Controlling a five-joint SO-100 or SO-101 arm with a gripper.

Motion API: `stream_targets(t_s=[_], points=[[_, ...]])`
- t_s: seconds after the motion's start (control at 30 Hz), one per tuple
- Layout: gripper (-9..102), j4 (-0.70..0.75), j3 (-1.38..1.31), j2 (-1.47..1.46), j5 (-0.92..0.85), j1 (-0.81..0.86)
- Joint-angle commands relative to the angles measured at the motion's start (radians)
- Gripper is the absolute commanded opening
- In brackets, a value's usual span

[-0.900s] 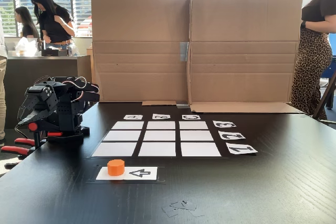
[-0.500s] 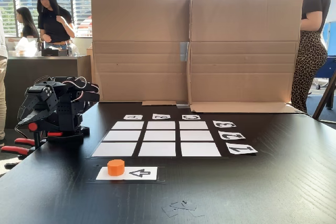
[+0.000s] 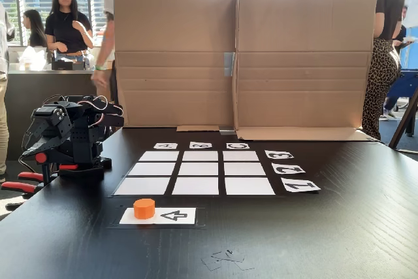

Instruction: Pick up the round, orange token and place it in the grid on square A3.

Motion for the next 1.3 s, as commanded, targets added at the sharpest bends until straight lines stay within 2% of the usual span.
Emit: stream_targets(t_s=[0.0, 0.13, 0.23, 0.5, 0.8, 0.93, 1.0, 1.13, 1.27], points=[[4, -0.011, 0.000, 0.006, -0.003, 0.002], [27, -0.005, -0.012, -0.021, -0.015, -0.006], [42, 0.026, -0.051, -0.084, -0.103, -0.026], [53, 0.216, -0.446, -0.442, -0.141, -0.160], [59, 0.526, -1.040, -0.894, -0.100, -0.298], [66, 0.660, -1.289, -1.104, -0.100, -0.318], [70, 0.684, -1.365, -1.193, -0.103, -0.336], [92, 0.693, -1.428, -1.330, -0.155, -0.374], [97, 0.658, -1.439, -1.419, -0.189, -0.400]])
